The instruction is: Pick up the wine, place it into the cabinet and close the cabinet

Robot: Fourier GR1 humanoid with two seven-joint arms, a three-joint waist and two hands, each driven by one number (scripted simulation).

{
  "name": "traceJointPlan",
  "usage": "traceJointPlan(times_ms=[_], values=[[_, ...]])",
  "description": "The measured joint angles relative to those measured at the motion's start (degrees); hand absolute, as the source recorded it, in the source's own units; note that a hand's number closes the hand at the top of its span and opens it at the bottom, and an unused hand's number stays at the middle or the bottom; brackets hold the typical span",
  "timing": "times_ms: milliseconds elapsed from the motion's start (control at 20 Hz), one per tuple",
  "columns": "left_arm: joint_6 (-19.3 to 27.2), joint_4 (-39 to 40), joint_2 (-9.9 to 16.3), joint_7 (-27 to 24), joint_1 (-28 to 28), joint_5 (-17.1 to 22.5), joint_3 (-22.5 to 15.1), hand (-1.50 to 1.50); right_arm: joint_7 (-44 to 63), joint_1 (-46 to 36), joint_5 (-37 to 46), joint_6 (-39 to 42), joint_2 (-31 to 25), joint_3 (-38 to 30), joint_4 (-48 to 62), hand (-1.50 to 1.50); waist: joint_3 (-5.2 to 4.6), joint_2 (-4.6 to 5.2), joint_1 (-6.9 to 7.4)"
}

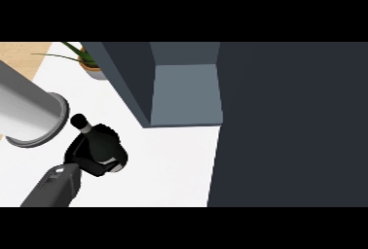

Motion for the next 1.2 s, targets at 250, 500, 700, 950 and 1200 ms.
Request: traceJointPlan(times_ms=[250,500,700,950,1200], values=[[6.29,-0.6,-2.66,-0.85,1.55,4.98,4.62,1.5,-0.56,0.38,0.07,0.23,-0.11,-0.94,0.26,-1.5,0.15,-0.33,1.0],[13.64,-3.65,-5.82,-3.38,4.24,10.18,9.23,1.5,-0.56,0.88,0.2,0.32,-0.11,-0.85,0.33,-1.5,0.31,-0.64,1.68],[15.48,-8.44,-8.04,-3.52,7.17,12.63,9.68,1.5,-0.49,1.0,-0.17,1.01,-0.69,-2.47,0.23,-1.5,0.27,-0.62,1.82],[15.74,-17.3,-11.44,0.02,11.53,13.99,6.95,1.5,-0.12,0.94,-0.46,1.13,-0.55,-2.76,0.13,-1.5,0.25,-0.64,1.96],[18.61,-27.73,-13.43,3.4,15.53,15.66,0.21,1.5,0.43,-0.59,-0.69,0.75,-0.35,-3.12,0.67,-1.5,0.24,-0.64,1.99]])
